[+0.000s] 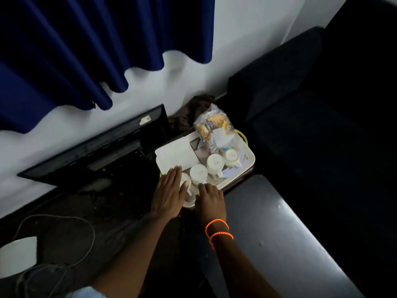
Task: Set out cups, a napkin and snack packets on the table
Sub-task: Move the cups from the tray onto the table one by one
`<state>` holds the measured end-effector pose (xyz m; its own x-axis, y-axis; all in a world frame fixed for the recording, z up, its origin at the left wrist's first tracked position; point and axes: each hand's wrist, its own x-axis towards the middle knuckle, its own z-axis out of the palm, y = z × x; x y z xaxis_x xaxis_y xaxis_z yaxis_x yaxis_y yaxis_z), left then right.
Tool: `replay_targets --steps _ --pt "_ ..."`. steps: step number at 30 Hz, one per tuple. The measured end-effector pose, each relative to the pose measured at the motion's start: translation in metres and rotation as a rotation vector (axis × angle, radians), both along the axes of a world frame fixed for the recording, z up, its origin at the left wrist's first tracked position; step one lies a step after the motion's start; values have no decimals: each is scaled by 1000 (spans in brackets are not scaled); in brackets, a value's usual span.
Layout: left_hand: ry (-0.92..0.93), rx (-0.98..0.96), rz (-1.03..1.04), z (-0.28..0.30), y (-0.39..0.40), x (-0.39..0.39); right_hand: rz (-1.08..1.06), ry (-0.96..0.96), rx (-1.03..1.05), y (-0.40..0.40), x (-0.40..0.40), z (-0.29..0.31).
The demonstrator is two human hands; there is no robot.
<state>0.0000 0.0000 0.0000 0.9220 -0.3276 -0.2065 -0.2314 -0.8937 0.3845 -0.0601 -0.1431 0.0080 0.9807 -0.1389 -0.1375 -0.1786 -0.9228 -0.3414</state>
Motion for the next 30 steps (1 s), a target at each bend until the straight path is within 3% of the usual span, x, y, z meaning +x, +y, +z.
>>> replay_targets --steps 7,19,24,30 --pt "134 -99 111 -42 8 30 -64 36 116 19 16 -40" --pt "5 -398 281 -48 8 23 -270 -125 348 35 15 -61" --pt "-37 -460 285 -35 2 7 -445 -220 571 30 -9 -49" --pt "116 -687 187 -22 -28 -6 -782 -222 971 11 -46 -42"
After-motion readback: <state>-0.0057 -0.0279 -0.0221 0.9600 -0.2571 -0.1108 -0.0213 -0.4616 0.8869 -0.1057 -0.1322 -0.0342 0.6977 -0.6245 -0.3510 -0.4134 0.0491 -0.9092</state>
